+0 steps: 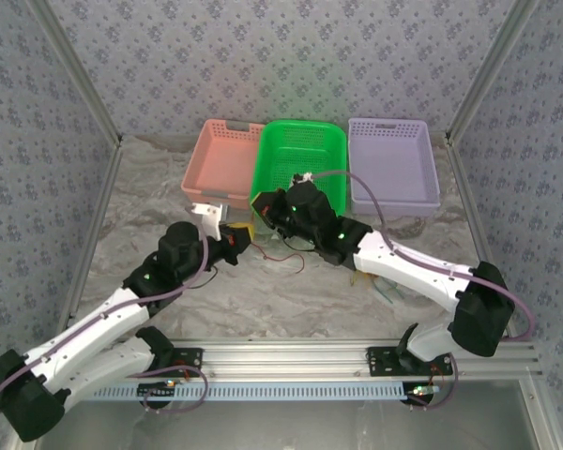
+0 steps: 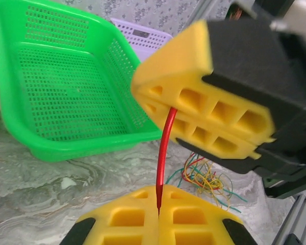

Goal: Untangle the cables

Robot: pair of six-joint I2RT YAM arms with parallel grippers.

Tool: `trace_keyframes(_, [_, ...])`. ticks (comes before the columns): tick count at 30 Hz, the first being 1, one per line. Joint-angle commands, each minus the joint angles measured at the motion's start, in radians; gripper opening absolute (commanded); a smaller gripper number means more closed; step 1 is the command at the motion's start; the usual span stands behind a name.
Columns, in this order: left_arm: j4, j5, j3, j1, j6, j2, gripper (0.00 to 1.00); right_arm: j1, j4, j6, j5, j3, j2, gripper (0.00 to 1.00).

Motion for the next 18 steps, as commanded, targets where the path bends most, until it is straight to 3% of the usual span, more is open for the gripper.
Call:
trace_keyframes(1, [-0.019,0.057,0.040,-0.031,0.029,0.037,0.00,-0.020,-0.139,-0.161,0.023,0.117,0.000,0.00])
trace_keyframes(8, [-0.032,0.076,0.089,-0.081,0.063,0.125,0.00,-0.041,-0.285,-0.290,-0.011,0.239,0.027,0.00])
trace_keyframes(18, [-0.053,0.082,0.135,-0.124,0.083,0.224,0.00,-0.071,-0.354,-0.344,-0.026,0.293,0.015,0.00])
